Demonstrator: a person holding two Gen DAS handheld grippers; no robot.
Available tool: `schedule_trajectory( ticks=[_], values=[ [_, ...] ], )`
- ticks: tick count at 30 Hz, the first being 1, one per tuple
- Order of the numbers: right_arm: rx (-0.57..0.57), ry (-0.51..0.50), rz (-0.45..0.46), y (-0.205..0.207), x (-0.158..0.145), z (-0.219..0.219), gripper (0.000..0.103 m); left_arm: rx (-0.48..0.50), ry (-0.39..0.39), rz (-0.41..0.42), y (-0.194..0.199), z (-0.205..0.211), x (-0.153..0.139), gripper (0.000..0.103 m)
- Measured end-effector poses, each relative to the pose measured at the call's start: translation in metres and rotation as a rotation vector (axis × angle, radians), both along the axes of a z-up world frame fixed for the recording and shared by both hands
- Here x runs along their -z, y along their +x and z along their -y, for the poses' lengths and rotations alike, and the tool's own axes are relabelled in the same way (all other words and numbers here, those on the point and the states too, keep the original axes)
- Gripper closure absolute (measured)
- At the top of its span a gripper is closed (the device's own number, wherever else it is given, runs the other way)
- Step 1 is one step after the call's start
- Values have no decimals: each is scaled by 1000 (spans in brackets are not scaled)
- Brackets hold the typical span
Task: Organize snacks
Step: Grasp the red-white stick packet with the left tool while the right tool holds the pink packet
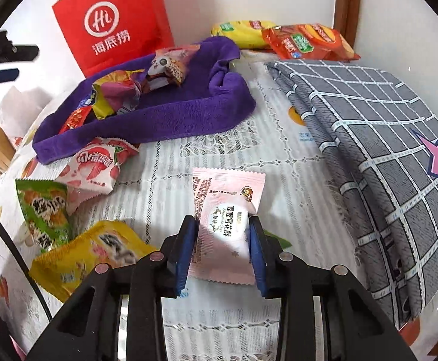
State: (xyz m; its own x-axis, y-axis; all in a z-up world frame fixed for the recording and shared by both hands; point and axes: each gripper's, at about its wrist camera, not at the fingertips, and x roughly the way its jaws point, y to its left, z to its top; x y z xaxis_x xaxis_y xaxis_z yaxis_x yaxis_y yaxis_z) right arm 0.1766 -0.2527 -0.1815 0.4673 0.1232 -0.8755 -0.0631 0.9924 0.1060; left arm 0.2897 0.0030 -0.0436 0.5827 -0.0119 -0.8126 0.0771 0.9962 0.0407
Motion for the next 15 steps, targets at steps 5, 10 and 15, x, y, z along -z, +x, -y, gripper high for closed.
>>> schedule_trajectory(
  ticks=[5,10,15],
  values=[
    [-25,-73,43,-1,2,-14,60,32,-47,-81,-24,-4,42,30],
    [-15,-57,77,-5,2,-12,58,2,-90,-168,-47,-30,86,32],
    [-13,-78,77,-3,2,-15,57,29,-87,-201,-61,-33,105,35]
  ],
)
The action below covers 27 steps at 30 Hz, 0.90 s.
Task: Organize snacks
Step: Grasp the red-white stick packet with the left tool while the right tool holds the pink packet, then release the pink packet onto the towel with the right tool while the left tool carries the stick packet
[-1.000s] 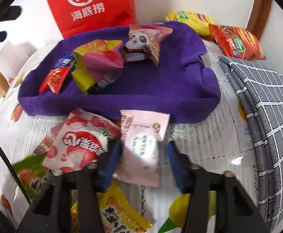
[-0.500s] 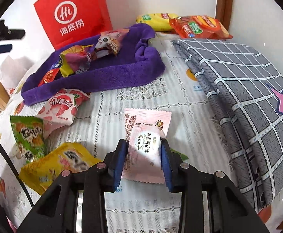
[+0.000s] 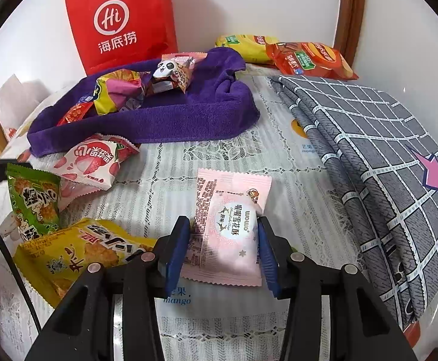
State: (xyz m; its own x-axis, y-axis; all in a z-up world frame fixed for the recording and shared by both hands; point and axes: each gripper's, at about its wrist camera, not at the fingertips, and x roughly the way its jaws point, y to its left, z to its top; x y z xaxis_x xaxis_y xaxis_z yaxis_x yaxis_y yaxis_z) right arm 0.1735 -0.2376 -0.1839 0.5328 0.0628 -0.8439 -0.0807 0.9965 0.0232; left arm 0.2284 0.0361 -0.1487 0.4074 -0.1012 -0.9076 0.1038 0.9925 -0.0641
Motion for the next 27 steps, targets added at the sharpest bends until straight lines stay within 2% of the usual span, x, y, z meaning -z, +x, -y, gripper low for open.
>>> schedule_trajectory(
  ticks=[3,5,10,11,12,15,18,20,23,24,27],
  values=[
    [1,26,-1,0,0,3,54,34,-33,5,-5,7,4,36],
    [-9,38,-2,0,0,3,51,56,-20,0,-7,15,9,37],
    [-13,26,-3,0,0,0,50,111,-4,-9,-12,30,20,48],
    [-13,30,-2,0,0,-1,50,110,12,-6,-13,30,22,52],
    [-13,32,-2,0,0,-1,50,106,32,-10,-14,30,25,62],
    [-13,30,-2,0,0,-1,50,116,73,30,-21,33,28,65],
    [-12,36,-1,0,0,-1,50,119,60,45,-22,31,27,73],
    [-4,50,2,0,0,3,54,109,51,48,-21,28,26,82],
    [19,105,8,-2,-1,13,59,94,36,49,-24,22,21,84],
    [29,136,10,-2,-1,18,64,89,36,50,-26,19,19,84],
    [52,179,13,-3,0,26,68,55,43,65,-30,9,10,84]
  ],
)
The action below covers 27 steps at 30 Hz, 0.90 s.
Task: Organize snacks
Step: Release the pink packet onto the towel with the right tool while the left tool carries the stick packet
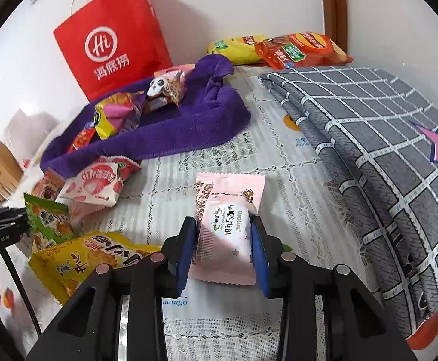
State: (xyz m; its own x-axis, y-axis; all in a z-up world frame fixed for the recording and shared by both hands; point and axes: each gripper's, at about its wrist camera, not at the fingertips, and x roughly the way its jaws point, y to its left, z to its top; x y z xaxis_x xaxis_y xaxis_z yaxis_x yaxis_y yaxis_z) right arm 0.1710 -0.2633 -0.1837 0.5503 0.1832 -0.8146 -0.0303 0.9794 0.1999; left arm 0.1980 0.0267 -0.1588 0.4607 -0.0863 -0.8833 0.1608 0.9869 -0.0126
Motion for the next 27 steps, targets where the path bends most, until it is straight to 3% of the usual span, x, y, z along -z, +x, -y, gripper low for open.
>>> schedule_trajectory(
  ticks=[10,17,27],
  values=[
    [-12,-28,-16,-8,-21,-17,71,-55,-60,53,-24,-41,-37,84],
    [-25,-23,53,-12,-76,-30,71,-72,-102,95,-34,-58,-66,84],
    [-70,-52,146,25,-161,-58,71,-84,-150,145,-16,-65,-113,84]
  ],
)
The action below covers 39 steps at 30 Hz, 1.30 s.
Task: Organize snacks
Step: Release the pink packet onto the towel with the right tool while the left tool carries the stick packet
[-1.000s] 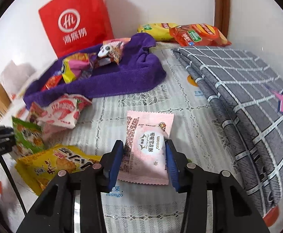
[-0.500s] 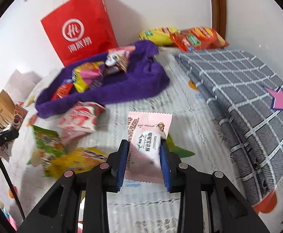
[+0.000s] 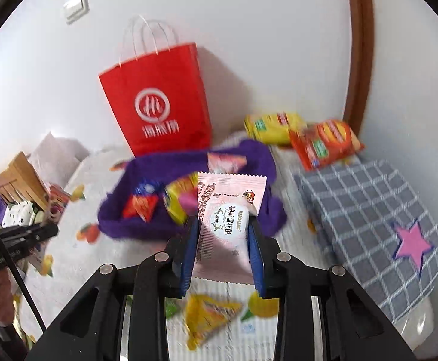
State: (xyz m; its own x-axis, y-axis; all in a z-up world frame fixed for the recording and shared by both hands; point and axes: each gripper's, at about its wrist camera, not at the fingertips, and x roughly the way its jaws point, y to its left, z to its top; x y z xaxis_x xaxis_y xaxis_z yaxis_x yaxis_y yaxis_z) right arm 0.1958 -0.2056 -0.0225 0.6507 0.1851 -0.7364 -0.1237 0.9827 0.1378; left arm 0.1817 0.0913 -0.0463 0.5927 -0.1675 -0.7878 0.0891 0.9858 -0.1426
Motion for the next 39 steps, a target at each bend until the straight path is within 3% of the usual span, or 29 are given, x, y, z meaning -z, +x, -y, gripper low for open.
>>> schedule_trajectory(
  ticks=[7,12,19,23,30,36,39],
  values=[
    [-27,-10,11,43,-32,-11,71,-15,-29,28,29,6,-27,84],
    [-33,19,-55,82,-23,-8,71,-36,-45,24,57,11,-30,84],
    [-64,9,-108,129,5,-3,71,-40,-66,-36,100,25,-13,84],
    [-99,25,-102,150,3,-3,71,-46,-45,-49,120,37,-3,84],
    [-162,56,-34,161,-11,1,71,-35,-44,-54,150,56,8,84],
    [-247,97,-78,170,2,1,71,-37,-63,-74,164,65,24,84],
    [-238,56,-95,175,12,3,71,-14,-53,-91,166,69,29,84]
  ],
)
